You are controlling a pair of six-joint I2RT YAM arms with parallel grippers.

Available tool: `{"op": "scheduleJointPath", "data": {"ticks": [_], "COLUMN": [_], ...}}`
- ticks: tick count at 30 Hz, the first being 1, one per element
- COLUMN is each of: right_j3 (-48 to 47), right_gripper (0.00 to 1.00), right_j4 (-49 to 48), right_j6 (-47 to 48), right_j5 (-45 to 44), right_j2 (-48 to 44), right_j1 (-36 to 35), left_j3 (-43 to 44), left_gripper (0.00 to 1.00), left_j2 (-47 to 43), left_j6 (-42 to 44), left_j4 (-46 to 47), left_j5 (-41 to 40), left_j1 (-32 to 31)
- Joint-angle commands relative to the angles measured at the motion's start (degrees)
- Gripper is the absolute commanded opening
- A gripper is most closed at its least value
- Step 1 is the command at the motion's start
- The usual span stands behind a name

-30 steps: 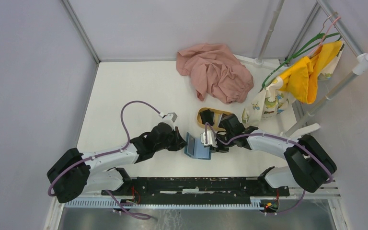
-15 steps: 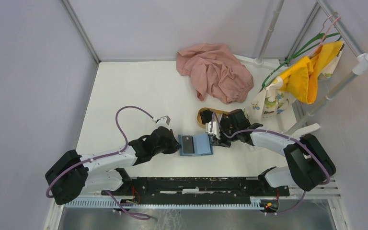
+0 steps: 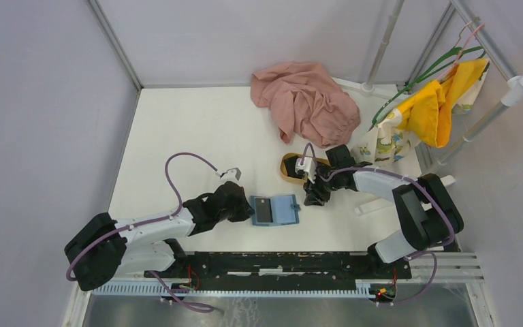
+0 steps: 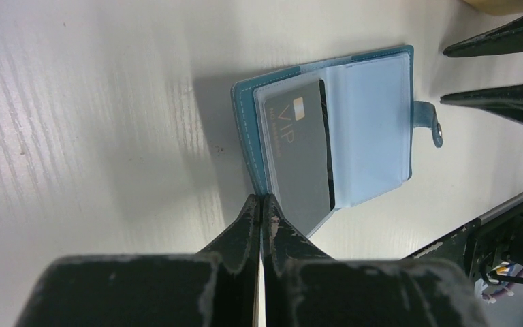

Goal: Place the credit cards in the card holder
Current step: Close the card holder at the center of the board.

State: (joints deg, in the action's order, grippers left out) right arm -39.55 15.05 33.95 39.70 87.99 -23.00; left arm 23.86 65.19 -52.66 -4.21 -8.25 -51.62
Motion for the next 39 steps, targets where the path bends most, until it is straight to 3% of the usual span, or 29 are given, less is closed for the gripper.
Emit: {"op": "scheduleJointPath", "data": {"ticks": [1, 7, 9, 12, 18, 22, 26, 30, 39], "right_j3": [0.47, 10.54, 12.72, 11.80, 10.61, 9.71, 9.24, 9.22, 8.22], "right_gripper": [0.50, 0.84, 0.89, 0.87, 0.77, 0.64, 0.39, 0.22, 0.10], "right_j4": [3.76, -8.40, -12.10, -12.54, -14.66, -14.61, -14.61, -17.03, -19.52], "right_j6": [7.57, 10.86, 9.93, 8.08, 4.11, 3.09, 2.79, 1.29, -5.63], "right_j5": [9.64, 10.00, 6.36, 0.65, -8.19, -10.69, -11.93, -14.44, -12.17], "right_j2": [-6.22, -19.46, -21.16, -18.89, -15.13, -13.64, -13.70, -14.37, -11.40], "right_j1": [-0.26, -4.72, -7.57, -10.01, -13.42, -14.05, -14.52, -14.52, -14.39], "left_j3": [4.13, 6.78, 7.14, 7.25, 7.52, 7.87, 8.33, 9.18, 13.32], "left_gripper": [0.02, 0.02, 0.02, 0.02, 0.02, 0.02, 0.02, 0.02, 0.02], "left_j2": [0.38, 0.12, 0.12, -0.05, -0.33, -0.41, -0.52, -0.80, 4.08], "left_j6": [0.92, 1.35, 1.06, 0.42, -0.50, -0.97, -1.45, -1.73, -1.37], "left_j4": [-0.12, -1.78, -1.86, -1.85, -1.83, -1.83, -2.23, -3.38, -1.10], "left_j5": [1.20, 0.80, 0.52, 0.07, -0.61, -0.74, -0.81, -1.22, 1.12], "left_j1": [-0.27, -0.88, -1.15, -1.55, -2.30, -2.78, -2.98, -3.18, -5.27]}}
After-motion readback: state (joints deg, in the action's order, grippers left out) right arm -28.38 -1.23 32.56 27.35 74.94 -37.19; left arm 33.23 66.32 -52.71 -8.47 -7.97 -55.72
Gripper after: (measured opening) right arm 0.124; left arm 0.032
